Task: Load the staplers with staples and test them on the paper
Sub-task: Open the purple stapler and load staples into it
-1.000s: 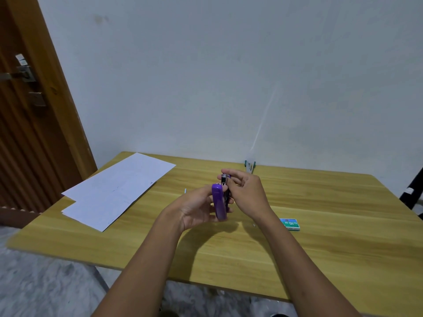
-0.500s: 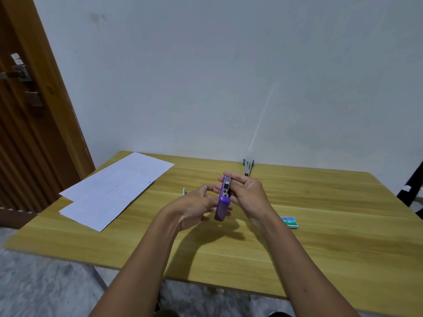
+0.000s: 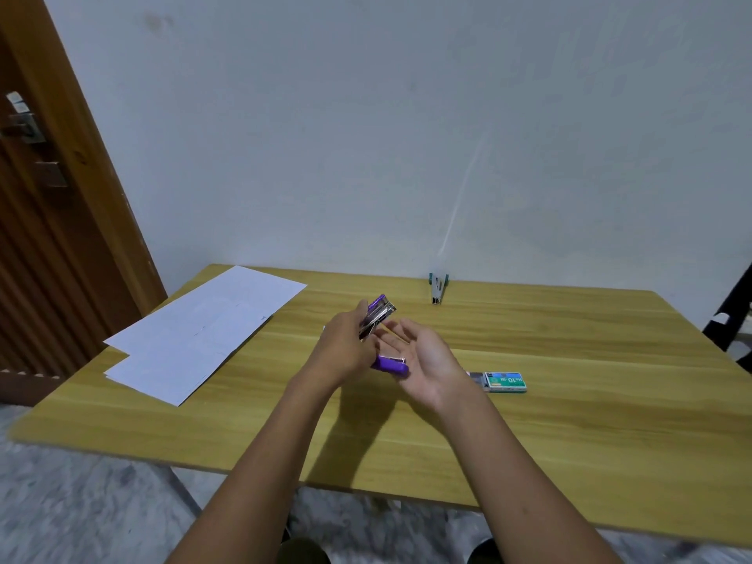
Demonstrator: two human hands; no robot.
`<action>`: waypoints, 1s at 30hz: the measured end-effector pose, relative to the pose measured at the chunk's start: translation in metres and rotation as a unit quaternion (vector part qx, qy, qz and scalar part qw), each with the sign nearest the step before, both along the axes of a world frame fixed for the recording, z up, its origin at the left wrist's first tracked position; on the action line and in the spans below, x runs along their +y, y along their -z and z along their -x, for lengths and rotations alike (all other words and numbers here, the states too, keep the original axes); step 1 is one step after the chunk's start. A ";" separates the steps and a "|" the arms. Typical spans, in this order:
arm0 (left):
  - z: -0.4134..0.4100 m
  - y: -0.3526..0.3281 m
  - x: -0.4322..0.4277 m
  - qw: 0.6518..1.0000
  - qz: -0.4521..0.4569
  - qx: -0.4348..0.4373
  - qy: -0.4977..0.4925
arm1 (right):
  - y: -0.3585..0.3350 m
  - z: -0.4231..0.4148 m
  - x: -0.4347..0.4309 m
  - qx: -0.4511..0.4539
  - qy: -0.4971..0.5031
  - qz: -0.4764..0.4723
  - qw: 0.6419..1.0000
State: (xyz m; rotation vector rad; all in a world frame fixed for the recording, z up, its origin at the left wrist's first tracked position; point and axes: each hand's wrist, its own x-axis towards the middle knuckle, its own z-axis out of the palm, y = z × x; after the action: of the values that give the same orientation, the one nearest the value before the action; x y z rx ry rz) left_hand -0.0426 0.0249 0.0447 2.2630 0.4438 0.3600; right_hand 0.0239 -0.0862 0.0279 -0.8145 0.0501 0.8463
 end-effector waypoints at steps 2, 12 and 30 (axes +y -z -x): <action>-0.001 -0.002 -0.002 0.999 -0.040 0.016 -0.015 | -0.005 0.000 0.000 0.005 -0.024 -0.011 1.000; -0.005 -0.007 -0.005 0.962 -0.244 0.124 0.001 | -0.007 -0.005 0.001 0.060 -0.032 -0.075 0.995; -0.005 0.028 0.003 0.977 0.199 0.058 0.051 | 0.023 -0.052 -0.052 -0.549 -0.073 0.488 0.675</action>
State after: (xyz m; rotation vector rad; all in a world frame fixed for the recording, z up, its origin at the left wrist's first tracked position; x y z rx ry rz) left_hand -0.0376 0.0275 0.0163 1.9096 0.4161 0.0755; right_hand 0.0757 -0.1379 0.0048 -2.2870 -0.7067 0.2785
